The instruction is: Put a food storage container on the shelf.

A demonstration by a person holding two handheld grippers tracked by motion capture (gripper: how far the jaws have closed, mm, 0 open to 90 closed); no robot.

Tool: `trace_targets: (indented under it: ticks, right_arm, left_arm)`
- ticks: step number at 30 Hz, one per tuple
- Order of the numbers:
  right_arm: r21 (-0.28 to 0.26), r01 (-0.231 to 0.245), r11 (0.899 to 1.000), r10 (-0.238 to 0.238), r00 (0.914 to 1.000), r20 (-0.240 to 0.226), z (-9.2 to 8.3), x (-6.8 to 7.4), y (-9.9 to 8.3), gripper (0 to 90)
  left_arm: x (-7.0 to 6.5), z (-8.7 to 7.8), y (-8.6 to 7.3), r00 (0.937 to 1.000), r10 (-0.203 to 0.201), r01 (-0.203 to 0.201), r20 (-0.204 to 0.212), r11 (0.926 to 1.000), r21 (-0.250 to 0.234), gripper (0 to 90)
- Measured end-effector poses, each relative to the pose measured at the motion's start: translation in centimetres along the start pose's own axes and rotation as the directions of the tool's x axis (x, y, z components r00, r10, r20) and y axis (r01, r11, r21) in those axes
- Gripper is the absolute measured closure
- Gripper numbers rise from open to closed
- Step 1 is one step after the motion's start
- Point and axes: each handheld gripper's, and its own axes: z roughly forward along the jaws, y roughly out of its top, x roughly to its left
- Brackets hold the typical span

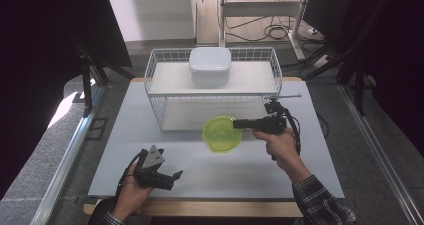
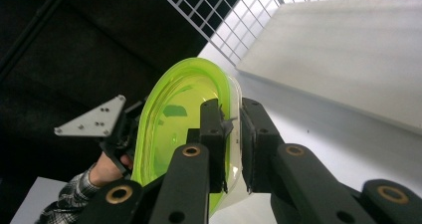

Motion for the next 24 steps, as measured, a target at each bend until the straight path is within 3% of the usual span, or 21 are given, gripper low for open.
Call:
trace_targets:
  ticks: [17, 24]
  right_arm:
    - [-0.049, 0.013, 0.999, -0.014, 0.9998, -0.016, -1.0, 1.8, 2.4, 81.3]
    - [-0.085, 0.023, 0.996, -0.025, 0.9995, -0.021, -1.3, 2.9, 4.2, 81.3]
  left_arm:
    - [0.0, 0.1, 0.0, 1.0, 0.007, -0.007, -0.004, 0.9999, 0.008, 2.2]
    - [0.0, 0.1, 0.0, 1.0, 0.001, -0.001, -0.005, 1.0, 0.005, 2.2]
